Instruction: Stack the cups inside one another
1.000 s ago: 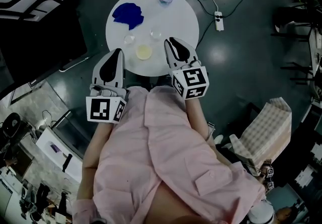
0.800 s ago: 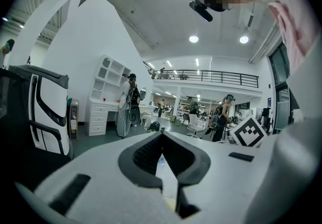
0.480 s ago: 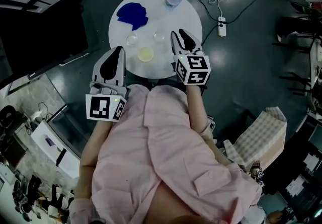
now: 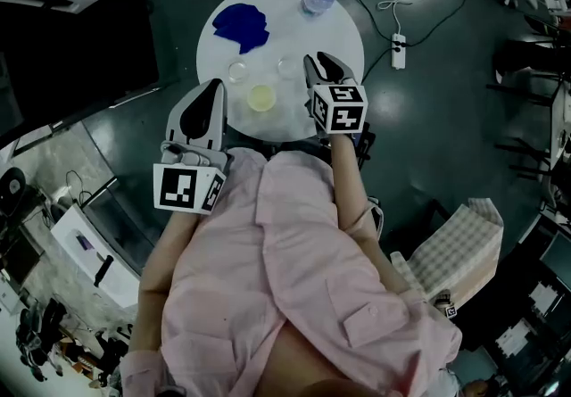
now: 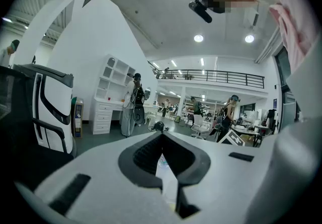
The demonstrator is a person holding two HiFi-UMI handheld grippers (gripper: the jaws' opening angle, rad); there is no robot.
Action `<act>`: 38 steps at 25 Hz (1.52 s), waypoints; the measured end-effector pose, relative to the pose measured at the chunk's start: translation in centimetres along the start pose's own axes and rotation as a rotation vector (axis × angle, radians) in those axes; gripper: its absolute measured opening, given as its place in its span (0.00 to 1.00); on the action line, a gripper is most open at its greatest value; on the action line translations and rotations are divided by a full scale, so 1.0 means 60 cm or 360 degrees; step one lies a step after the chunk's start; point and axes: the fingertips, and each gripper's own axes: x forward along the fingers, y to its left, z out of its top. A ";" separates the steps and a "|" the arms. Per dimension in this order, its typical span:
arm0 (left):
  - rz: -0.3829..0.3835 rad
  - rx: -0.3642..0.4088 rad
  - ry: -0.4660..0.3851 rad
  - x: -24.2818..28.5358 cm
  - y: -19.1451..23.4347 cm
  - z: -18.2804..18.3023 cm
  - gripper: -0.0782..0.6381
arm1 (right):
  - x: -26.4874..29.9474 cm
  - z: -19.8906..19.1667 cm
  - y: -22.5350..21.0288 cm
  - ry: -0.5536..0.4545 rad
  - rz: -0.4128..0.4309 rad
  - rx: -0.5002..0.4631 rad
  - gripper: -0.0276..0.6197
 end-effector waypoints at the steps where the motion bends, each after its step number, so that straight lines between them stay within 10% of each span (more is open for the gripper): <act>1: -0.0001 -0.0001 0.0002 0.002 0.000 0.000 0.12 | 0.007 -0.006 -0.002 0.0026 0.0004 0.0001 0.18; 38: 0.0112 -0.0060 0.0088 0.019 0.037 -0.016 0.12 | 0.134 -0.145 -0.019 0.0511 0.0062 0.0131 0.21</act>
